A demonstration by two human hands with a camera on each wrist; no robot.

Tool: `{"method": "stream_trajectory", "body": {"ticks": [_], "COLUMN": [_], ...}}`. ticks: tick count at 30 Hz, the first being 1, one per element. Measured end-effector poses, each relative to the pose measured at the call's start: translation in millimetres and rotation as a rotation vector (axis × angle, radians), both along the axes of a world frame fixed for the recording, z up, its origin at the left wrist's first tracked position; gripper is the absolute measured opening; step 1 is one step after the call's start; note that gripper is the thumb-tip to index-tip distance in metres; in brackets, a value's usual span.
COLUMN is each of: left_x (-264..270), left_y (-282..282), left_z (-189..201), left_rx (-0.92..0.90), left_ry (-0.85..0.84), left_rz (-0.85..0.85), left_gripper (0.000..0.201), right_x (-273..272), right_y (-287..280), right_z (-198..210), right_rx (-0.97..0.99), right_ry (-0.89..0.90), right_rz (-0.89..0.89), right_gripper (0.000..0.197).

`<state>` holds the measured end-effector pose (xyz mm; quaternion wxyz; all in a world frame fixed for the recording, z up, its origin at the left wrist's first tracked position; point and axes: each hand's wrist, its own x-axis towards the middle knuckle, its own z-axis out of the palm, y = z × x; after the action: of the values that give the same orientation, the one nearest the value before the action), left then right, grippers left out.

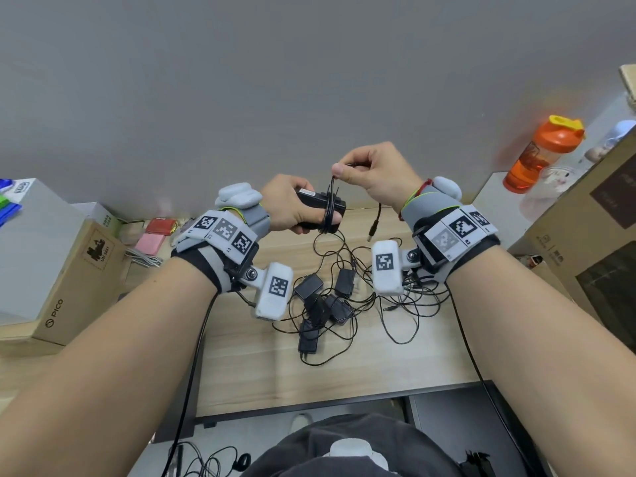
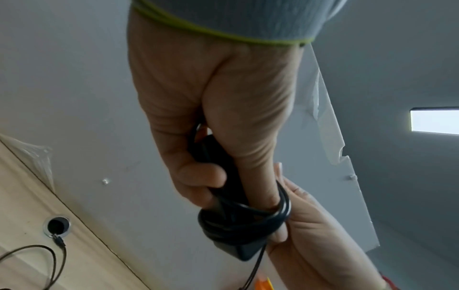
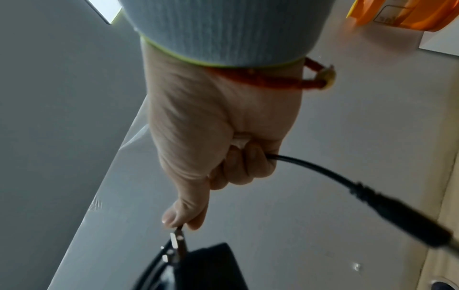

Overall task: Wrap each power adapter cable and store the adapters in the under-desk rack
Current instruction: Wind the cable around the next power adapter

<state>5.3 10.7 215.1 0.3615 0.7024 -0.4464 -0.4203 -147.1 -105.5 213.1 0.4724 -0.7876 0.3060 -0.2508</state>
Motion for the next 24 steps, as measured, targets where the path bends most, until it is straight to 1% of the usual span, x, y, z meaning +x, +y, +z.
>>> {"method": "stream_trajectory", "body": {"ticks": [2,5,7,9,11,13,17,19,21,24], "left_x": [-2.0,-4.0,-4.6,-4.7,-3.8,-1.4,10.6,16.7,21.7,26.0], "left_y": [-0.5,-2.3,-4.6,-6.6,-9.1,-11.8,-16.8,-17.9,-17.2,-15.0], "left_z": [2.5,6.3,7.4,8.3,8.5,8.8,3.9,-1.1,-6.9,-15.3], "left_rx": [-0.03,-0.091,-0.133,-0.177,-0.221,-0.251,-0.248,-0.238,-0.221,-0.173], "left_ry": [0.029,0.11,0.187,0.274,0.341,0.385,0.385,0.373,0.324,0.236], "left_rz": [-0.011,0.015,0.052,0.095,0.133,0.193,0.368,0.444,0.489,0.482], "left_gripper": [0.037,0.035,0.031,0.029,0.031,0.029,0.033,0.037,0.041,0.043], "right_x": [0.3,1.8,3.1,4.2,4.7,4.7,5.9,5.5,6.5,10.7], "right_y": [-0.9,0.8,2.8,6.0,12.1,19.4,26.6,26.4,26.8,26.6], "right_z": [-4.0,-13.0,-22.2,-31.3,-36.0,-38.2,-39.8,-36.8,-29.9,-22.1], "right_rx": [0.013,0.056,0.088,0.126,0.18,0.213,0.235,0.164,0.07,-0.028], "right_ry": [-0.016,-0.019,0.021,0.056,0.088,0.116,0.168,0.21,0.265,0.288], "right_rz": [-0.003,-0.022,-0.011,0.012,0.032,0.076,0.138,0.163,0.202,0.19], "right_gripper": [0.017,0.025,0.028,0.025,0.031,0.034,0.035,0.032,0.028,0.028]}}
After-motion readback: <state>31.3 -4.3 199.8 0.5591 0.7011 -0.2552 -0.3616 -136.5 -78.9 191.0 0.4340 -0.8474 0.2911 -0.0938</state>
